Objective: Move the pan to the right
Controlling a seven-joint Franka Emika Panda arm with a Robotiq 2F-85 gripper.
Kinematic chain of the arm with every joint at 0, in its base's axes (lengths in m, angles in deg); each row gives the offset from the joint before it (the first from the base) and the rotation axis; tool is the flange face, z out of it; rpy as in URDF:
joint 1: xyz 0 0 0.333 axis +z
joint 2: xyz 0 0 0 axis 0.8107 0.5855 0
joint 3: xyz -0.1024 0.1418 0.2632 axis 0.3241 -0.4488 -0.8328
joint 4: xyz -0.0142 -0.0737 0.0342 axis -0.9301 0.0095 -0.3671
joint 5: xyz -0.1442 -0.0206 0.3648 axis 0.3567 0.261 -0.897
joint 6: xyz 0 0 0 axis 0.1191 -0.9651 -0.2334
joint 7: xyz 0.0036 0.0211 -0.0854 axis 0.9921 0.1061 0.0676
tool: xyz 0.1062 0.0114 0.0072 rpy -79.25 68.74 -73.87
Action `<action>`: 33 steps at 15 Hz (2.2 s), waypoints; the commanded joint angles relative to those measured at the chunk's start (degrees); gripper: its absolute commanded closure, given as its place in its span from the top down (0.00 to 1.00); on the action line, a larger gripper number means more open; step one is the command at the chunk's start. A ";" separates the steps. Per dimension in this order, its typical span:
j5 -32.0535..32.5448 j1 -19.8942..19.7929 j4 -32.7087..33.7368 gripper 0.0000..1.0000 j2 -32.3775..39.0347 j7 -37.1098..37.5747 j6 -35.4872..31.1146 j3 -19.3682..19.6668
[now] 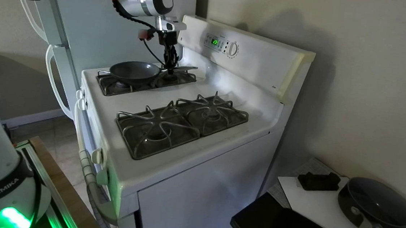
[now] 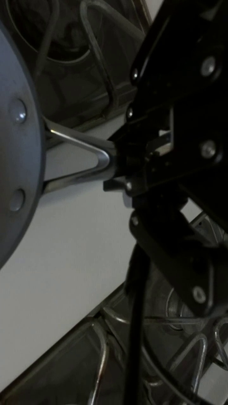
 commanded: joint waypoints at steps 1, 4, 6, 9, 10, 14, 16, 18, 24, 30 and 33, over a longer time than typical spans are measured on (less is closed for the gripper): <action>-1.12 -0.58 -2.41 0.05 -1.37 3.18 -0.48 0.00; -1.83 -1.30 -2.97 0.05 -1.53 2.59 -0.69 0.00; -2.10 -1.59 -3.54 0.05 -1.70 2.56 -0.85 0.03; -2.21 -2.00 -4.15 0.05 -1.73 2.57 -0.76 0.09; -2.18 -2.07 -4.36 0.05 -1.75 2.59 -0.72 0.10; -2.37 -2.33 -4.98 0.05 -1.73 2.52 -0.64 0.08; -2.52 -2.47 -5.18 0.05 -1.67 2.40 -0.52 0.06; -2.63 -2.54 -5.39 0.05 -1.64 2.31 -0.44 0.05; -2.62 -2.85 -5.98 0.05 -1.83 2.23 -0.36 0.28; -1.96 -3.99 -10.48 0.05 -4.72 1.82 -1.56 0.82; -2.25 -4.71 -12.24 0.05 -5.50 1.55 -1.57 0.84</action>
